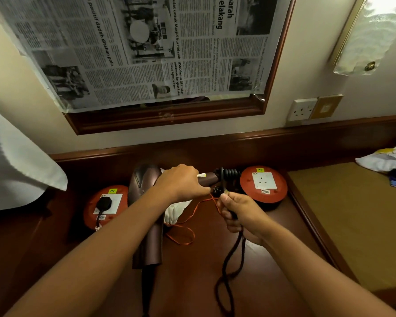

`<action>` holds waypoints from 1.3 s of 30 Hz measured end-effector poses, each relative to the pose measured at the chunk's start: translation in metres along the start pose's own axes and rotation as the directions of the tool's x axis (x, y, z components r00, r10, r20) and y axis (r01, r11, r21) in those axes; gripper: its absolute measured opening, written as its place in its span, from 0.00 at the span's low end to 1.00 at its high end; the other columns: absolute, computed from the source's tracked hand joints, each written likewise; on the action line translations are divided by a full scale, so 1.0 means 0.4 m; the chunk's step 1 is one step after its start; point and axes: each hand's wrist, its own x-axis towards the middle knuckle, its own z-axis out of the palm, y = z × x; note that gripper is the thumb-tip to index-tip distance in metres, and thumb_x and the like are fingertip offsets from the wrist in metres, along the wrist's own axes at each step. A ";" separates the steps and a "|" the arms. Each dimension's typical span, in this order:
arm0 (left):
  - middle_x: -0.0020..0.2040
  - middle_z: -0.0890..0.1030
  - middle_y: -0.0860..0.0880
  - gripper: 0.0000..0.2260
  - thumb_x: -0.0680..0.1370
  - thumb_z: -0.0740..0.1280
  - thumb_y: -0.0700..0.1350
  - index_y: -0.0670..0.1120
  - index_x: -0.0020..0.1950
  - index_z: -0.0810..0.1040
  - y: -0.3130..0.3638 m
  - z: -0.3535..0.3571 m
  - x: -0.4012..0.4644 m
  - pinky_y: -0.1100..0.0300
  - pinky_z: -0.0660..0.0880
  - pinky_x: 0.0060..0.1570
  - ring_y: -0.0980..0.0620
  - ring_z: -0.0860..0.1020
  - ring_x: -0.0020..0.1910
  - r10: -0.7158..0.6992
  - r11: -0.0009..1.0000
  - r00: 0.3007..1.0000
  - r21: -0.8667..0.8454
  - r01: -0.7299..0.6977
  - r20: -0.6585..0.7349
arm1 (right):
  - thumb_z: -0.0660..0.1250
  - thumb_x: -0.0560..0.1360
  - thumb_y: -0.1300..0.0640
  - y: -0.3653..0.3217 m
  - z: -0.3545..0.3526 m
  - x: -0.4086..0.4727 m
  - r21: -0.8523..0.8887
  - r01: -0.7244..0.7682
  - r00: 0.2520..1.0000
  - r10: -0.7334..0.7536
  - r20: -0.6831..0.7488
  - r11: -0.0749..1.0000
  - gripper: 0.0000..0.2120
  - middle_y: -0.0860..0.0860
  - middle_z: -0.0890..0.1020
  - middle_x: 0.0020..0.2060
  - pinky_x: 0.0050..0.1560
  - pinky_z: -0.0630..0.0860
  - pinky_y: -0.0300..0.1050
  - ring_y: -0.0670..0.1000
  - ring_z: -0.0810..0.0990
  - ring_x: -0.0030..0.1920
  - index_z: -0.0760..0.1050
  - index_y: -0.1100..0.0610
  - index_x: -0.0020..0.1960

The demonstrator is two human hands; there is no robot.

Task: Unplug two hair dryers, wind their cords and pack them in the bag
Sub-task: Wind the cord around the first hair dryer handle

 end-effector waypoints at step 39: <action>0.34 0.77 0.53 0.14 0.70 0.67 0.62 0.52 0.40 0.76 0.021 -0.045 -0.054 0.58 0.72 0.35 0.52 0.76 0.35 0.259 0.957 0.960 0.107 -0.270 0.108 | 0.72 0.72 0.63 -0.190 -0.108 0.078 -0.559 0.104 0.993 -0.113 0.019 0.823 0.02 0.53 0.79 0.28 0.26 0.69 0.36 0.46 0.75 0.26 0.82 0.62 0.44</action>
